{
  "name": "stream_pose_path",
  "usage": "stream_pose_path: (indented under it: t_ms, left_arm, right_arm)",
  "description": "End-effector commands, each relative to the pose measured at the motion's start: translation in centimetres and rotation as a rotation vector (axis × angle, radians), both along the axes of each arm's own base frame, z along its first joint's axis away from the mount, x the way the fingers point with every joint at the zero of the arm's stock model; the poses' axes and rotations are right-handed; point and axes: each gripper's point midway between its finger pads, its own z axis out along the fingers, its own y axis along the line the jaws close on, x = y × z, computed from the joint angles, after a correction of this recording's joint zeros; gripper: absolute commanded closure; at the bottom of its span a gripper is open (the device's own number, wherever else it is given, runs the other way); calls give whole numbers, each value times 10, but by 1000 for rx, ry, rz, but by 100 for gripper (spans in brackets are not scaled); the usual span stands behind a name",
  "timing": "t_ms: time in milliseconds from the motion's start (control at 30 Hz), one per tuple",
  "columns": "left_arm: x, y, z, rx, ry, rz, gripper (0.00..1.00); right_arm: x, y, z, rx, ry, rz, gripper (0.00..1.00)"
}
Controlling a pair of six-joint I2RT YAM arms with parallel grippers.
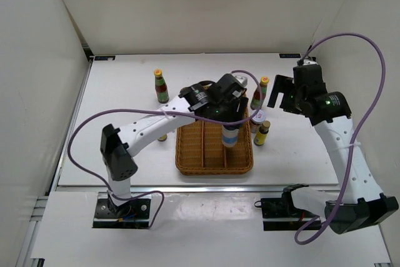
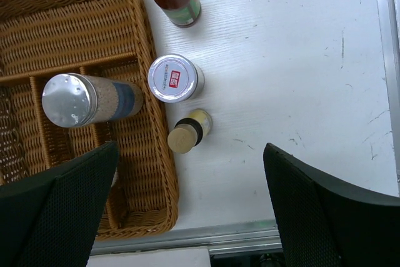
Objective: Organize the condiment bottles
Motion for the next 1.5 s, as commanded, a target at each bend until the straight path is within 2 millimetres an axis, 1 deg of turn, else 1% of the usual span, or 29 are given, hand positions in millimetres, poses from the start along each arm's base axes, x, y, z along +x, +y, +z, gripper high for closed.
stream_pose_path:
  t_ms: [0,33,67,100,133,200,300,333,367,433,467,500,567,600,633,667,700,733,767,800,833,900,933,967,1000,1033,1200,1367,1467]
  left_arm:
    - [4,-33,58,-172,-97,-63,89]
    - [1,-40,63,-185,-104,-87,89]
    - [-1,-45,62,-184,-103,-97,89]
    - [1,-48,50,-164,-89,-97,89]
    - [2,-53,52,-178,-90,-104,89]
    - [4,-56,41,-155,-82,-111,89]
    - [6,-60,10,-103,-47,-110,89]
    - [7,-62,1,-95,-42,-110,89]
    - [7,-57,-12,-63,-30,-103,89]
    - [12,-59,-21,-61,-49,-88,89]
    - [10,-61,-27,-54,-52,-90,89]
    - [10,-58,-40,-32,-46,-85,89]
    - [13,-60,-50,-30,-53,-79,87]
    - [14,-60,-53,-24,-57,-85,85]
    - [14,-61,-62,-13,-49,-86,84]
    - [14,-61,-69,-1,-42,-86,82]
    - [14,-61,-69,3,-47,-94,79]
    - [15,-61,-74,12,-41,-94,77]
    - [16,-63,-73,5,-46,-94,75]
    - [15,-62,-77,12,-41,-94,71]
    - [15,-61,-77,16,-46,-101,53]
    - [12,-63,-77,20,-52,-104,33]
    - [14,-61,-71,15,-67,-95,19]
    - [16,-58,-70,23,-79,-83,12]
    - [17,-56,-61,11,-94,-76,0]
    - [17,-56,-61,11,-94,-76,0]
    - [18,-51,-33,-29,-136,-60,0]
    - [17,-45,-6,-72,-170,-51,0]
    - [15,-37,8,-77,-192,-47,0]
  right_arm:
    - [-11,-2,5,33,-7,26,0]
    - [-12,-2,1,41,6,24,0]
    - [-14,-4,-3,47,13,20,0]
    - [-16,-3,-6,51,24,26,0]
    - [-15,-4,-6,57,25,22,0]
    - [-20,-2,-16,76,55,35,0]
    - [-27,5,-31,101,104,63,0]
    - [-26,8,-33,114,106,75,0]
    - [-28,13,-33,136,111,95,0]
    - [-31,15,-46,138,153,100,0]
    - [-31,17,-46,145,154,106,1]
    - [-32,17,-51,144,162,106,1]
    - [-34,18,-60,149,182,111,3]
    - [-32,18,-59,150,173,112,5]
    - [-32,19,-67,152,199,103,7]
    - [-31,15,-67,135,195,88,7]
    - [-31,13,-73,131,214,73,9]
    - [-29,14,-72,132,203,74,9]
    - [-27,13,-75,126,200,68,9]
    - [-27,13,-77,124,211,67,14]
    - [-26,13,-80,124,211,67,14]
    - [-22,14,-85,121,226,66,18]
    - [-23,16,-85,129,228,73,20]
    - [-20,16,-87,129,229,73,20]
    - [-17,19,-88,136,231,79,22]
    - [-19,18,-91,134,240,78,23]
    - [-12,22,-101,145,260,73,23]
    - [-9,24,-107,156,272,71,28]
    - [-9,28,-111,172,274,83,34]
